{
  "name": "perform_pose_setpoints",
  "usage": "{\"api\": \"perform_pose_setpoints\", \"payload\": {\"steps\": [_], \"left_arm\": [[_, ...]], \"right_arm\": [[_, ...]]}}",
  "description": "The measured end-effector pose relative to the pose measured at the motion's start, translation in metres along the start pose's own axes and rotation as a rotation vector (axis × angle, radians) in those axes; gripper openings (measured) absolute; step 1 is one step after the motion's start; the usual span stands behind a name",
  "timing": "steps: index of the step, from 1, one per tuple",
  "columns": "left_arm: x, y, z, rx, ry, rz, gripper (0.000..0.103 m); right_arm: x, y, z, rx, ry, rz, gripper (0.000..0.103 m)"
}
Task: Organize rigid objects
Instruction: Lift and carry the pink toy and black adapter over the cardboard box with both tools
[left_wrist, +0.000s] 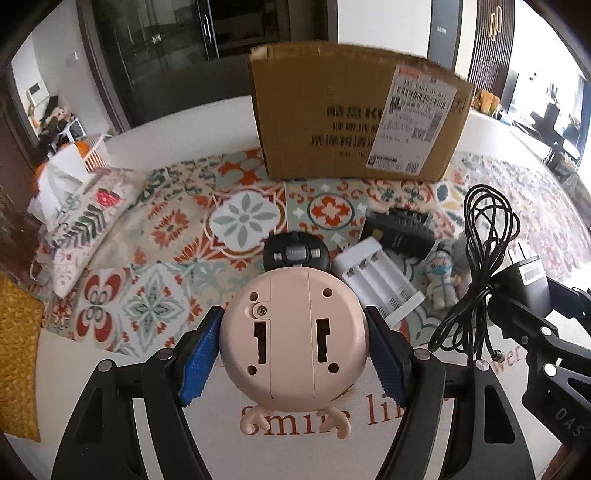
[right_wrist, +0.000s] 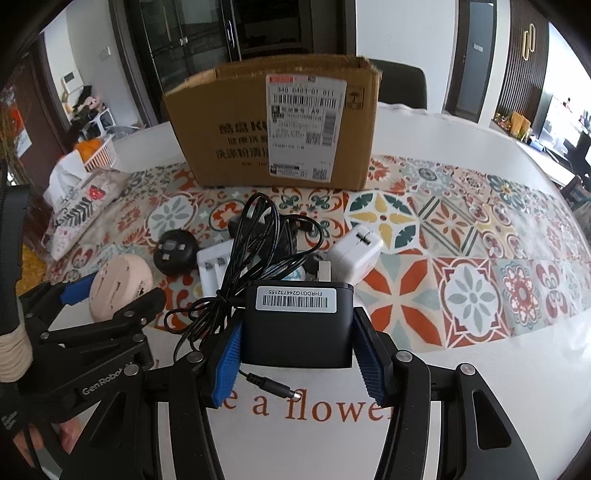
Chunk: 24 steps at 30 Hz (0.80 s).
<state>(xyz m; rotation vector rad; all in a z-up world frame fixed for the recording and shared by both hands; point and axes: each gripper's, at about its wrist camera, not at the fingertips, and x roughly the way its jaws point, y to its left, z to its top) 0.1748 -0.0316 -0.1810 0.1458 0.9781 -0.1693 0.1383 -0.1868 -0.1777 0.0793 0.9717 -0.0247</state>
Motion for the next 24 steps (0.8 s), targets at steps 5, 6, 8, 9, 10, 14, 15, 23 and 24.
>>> {"api": "perform_pose_setpoints", "payload": {"steps": [5, 6, 8, 9, 10, 14, 15, 23, 24], "left_arm": [[-0.025, 0.004, 0.011, -0.003, -0.053, 0.004, 0.074], [-0.031, 0.005, 0.014, -0.004, -0.067, 0.005, 0.074], [-0.040, 0.007, 0.020, -0.002, -0.090, 0.008, 0.074], [-0.045, 0.008, 0.022, -0.002, -0.101, 0.009, 0.074], [-0.049, 0.009, 0.024, -0.001, -0.114, 0.010, 0.074], [-0.064, 0.012, 0.036, -0.003, -0.155, 0.011, 0.074], [-0.068, 0.013, 0.039, -0.003, -0.168, 0.012, 0.074], [-0.091, 0.013, 0.070, 0.023, -0.252, 0.015, 0.074], [-0.093, 0.013, 0.073, 0.028, -0.260, 0.013, 0.074]], "right_arm": [[-0.020, -0.001, 0.011, 0.000, -0.040, -0.002, 0.055], [-0.024, -0.001, 0.013, 0.000, -0.050, -0.002, 0.055], [-0.032, -0.001, 0.018, 0.000, -0.071, -0.006, 0.055], [-0.037, -0.001, 0.021, 0.001, -0.083, -0.008, 0.055], [-0.041, -0.001, 0.024, 0.001, -0.094, -0.009, 0.055], [-0.056, 0.002, 0.035, -0.005, -0.142, -0.009, 0.055], [-0.059, 0.003, 0.038, -0.006, -0.153, -0.009, 0.055], [-0.082, 0.005, 0.065, -0.009, -0.256, -0.018, 0.055], [-0.084, 0.005, 0.068, -0.009, -0.268, -0.018, 0.055]]}}
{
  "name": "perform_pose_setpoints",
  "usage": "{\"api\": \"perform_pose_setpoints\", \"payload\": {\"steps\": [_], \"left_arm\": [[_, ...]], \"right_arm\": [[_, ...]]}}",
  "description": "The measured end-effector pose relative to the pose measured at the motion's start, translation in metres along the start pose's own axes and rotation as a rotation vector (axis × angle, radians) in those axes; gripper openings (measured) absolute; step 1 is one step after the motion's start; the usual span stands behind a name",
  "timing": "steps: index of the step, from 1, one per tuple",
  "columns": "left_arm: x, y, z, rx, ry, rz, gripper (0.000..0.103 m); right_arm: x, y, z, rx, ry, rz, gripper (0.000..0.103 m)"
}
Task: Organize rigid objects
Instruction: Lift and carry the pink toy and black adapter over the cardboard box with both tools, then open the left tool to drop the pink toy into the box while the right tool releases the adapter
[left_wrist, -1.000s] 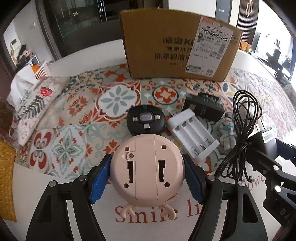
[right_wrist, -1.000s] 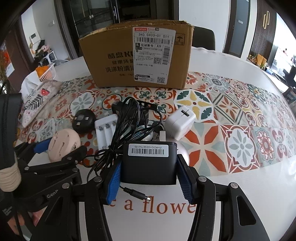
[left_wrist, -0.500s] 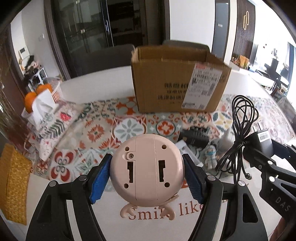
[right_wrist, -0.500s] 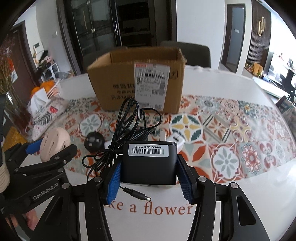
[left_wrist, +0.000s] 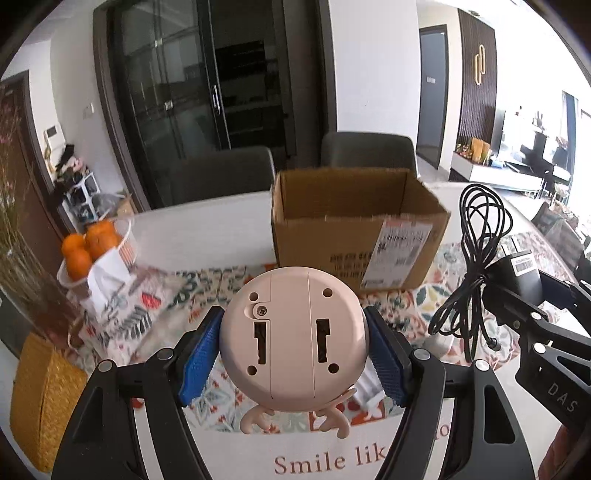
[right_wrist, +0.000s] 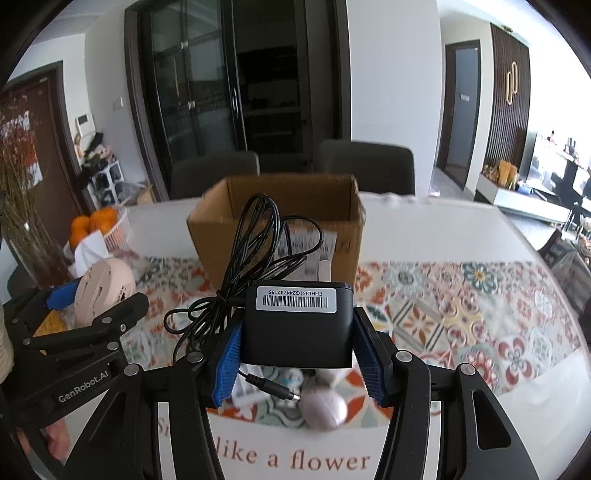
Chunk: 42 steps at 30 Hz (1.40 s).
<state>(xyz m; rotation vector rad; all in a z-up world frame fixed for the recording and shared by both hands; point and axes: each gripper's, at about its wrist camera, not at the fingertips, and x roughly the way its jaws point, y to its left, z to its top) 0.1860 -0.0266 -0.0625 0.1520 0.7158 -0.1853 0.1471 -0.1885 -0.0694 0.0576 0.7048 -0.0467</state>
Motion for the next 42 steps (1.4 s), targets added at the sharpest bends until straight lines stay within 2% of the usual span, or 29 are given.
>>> {"api": "perform_pose_setpoints", "payload": {"steps": [5, 15, 26, 31, 40, 42], "left_arm": [[-0.001, -0.001, 0.018, 0.030, -0.042, 0.010, 0.074], [0.012, 0.008, 0.058, 0.023, -0.092, -0.010, 0.074], [0.029, 0.006, 0.095, 0.052, -0.148, -0.008, 0.074], [0.043, 0.003, 0.107, 0.059, -0.146, -0.028, 0.074], [0.080, -0.003, 0.131, 0.075, -0.081, -0.078, 0.074], [0.089, -0.006, 0.135, 0.095, -0.068, -0.068, 0.074]], "right_arm": [[-0.004, -0.003, 0.018, 0.002, -0.041, -0.005, 0.055], [0.007, -0.007, 0.059, 0.004, -0.117, -0.004, 0.055], [0.028, -0.010, 0.091, -0.006, -0.149, 0.002, 0.055], [0.040, -0.013, 0.104, -0.018, -0.152, -0.003, 0.055], [0.064, -0.016, 0.131, -0.039, -0.144, -0.025, 0.055], [0.069, -0.016, 0.136, -0.048, -0.144, -0.035, 0.055]]}}
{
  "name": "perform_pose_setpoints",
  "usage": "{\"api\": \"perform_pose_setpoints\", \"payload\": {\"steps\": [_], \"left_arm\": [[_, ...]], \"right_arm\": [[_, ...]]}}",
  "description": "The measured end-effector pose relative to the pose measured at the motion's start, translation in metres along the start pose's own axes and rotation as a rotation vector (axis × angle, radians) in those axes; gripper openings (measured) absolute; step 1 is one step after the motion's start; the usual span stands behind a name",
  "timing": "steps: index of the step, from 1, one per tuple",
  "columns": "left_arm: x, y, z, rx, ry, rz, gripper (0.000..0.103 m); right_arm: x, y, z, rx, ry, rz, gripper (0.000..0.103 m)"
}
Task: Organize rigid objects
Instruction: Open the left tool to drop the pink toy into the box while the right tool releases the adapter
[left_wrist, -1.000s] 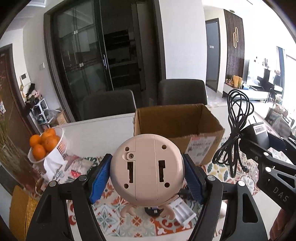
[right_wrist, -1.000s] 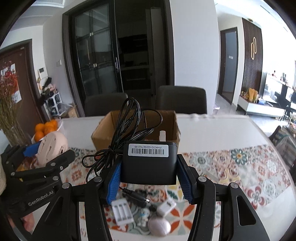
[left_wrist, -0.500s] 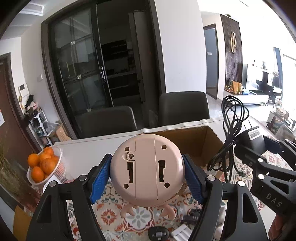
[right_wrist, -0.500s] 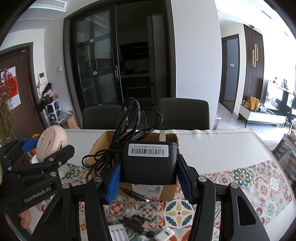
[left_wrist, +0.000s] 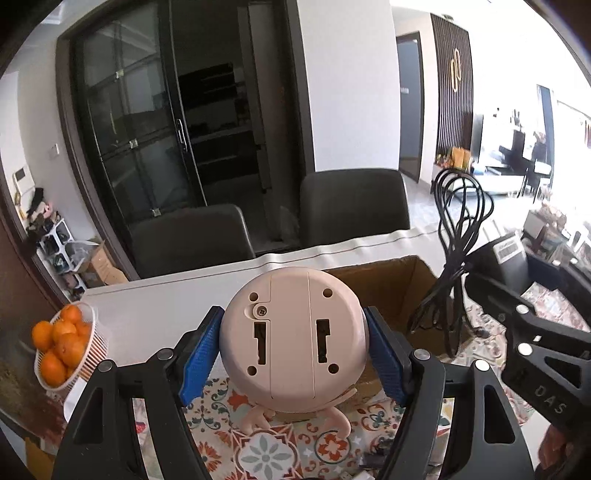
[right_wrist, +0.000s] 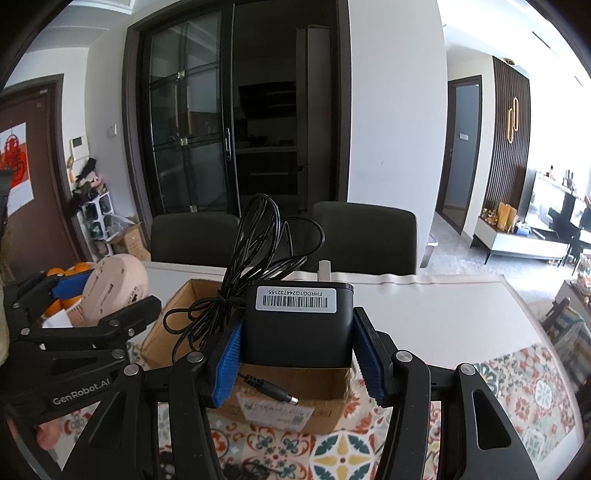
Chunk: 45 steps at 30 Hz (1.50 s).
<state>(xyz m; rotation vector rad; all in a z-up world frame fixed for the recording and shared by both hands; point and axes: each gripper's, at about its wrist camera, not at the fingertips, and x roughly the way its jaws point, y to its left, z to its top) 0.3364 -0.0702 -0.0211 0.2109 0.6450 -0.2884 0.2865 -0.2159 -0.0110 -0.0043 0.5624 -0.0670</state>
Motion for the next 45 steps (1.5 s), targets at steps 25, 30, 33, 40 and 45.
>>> {"api": "perform_pose_setpoints", "payload": {"steps": [25, 30, 33, 40, 45], "left_arm": [[0.062, -0.004, 0.005, 0.012, 0.152, 0.058, 0.082], [0.050, 0.008, 0.001, -0.005, 0.116, 0.145, 0.091], [0.045, 0.015, -0.002, -0.033, 0.113, 0.165, 0.092], [0.029, 0.025, -0.007, -0.086, 0.100, 0.170, 0.100], [0.007, 0.026, -0.016, -0.119, 0.076, 0.183, 0.103]], "right_arm": [[0.064, -0.007, 0.000, -0.026, 0.129, -0.013, 0.055], [0.076, -0.004, -0.002, -0.026, 0.158, 0.017, 0.055], [0.082, -0.003, -0.003, -0.020, 0.175, 0.036, 0.057], [0.067, 0.003, 0.002, -0.059, 0.119, -0.047, 0.077], [0.042, 0.003, 0.001, -0.064, 0.097, -0.067, 0.077]]}}
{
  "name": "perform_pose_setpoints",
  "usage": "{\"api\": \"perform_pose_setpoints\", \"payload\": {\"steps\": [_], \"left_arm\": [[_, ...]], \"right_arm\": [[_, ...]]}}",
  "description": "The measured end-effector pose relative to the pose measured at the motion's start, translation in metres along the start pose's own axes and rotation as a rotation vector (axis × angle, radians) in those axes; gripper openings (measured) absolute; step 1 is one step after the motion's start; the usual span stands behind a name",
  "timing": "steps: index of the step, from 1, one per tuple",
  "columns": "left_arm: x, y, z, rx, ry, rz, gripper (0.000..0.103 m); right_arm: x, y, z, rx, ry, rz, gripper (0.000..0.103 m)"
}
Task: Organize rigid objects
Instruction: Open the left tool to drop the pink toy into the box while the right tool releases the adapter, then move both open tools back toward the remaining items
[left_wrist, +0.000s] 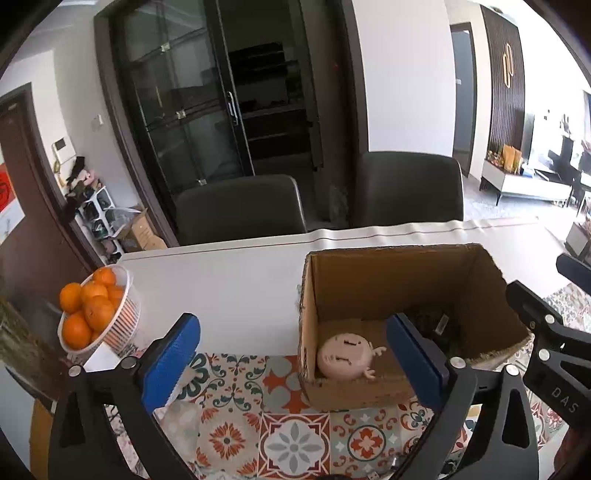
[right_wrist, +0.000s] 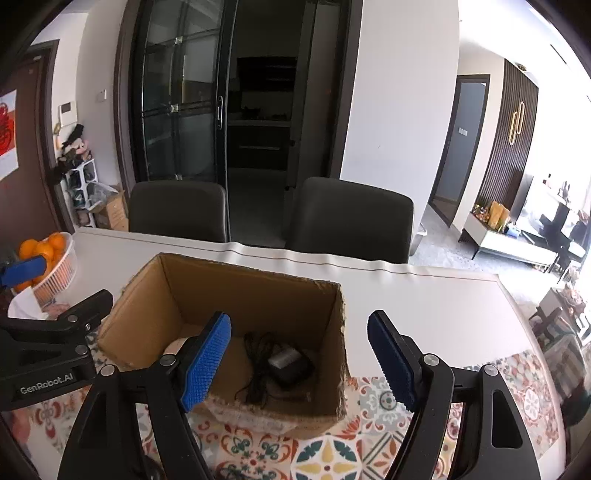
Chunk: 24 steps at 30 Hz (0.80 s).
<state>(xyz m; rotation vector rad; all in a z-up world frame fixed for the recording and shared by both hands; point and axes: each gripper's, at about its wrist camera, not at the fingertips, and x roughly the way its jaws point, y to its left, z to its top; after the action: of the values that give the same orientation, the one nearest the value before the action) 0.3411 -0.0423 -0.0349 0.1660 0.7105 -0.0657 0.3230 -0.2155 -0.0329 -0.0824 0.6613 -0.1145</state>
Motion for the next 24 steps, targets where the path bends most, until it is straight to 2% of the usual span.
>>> {"api": "perform_pose_setpoints", "payload": {"steps": [8, 11, 15, 24], "left_arm": [[-0.044, 0.008, -0.018, -0.042, -0.036, 0.008, 0.103], [-0.061, 0.008, -0.024, -0.046, -0.058, 0.017, 0.103], [-0.081, 0.006, -0.033, -0.052, -0.078, 0.015, 0.103], [-0.114, 0.002, -0.058, -0.057, -0.090, 0.009, 0.103]], "right_arm": [[-0.040, -0.005, -0.013, 0.012, -0.024, 0.003, 0.078], [-0.056, -0.006, -0.016, 0.013, -0.040, 0.007, 0.083], [-0.079, -0.009, -0.025, 0.015, -0.073, 0.005, 0.085], [-0.113, -0.012, -0.049, 0.018, -0.093, 0.036, 0.085]]}}
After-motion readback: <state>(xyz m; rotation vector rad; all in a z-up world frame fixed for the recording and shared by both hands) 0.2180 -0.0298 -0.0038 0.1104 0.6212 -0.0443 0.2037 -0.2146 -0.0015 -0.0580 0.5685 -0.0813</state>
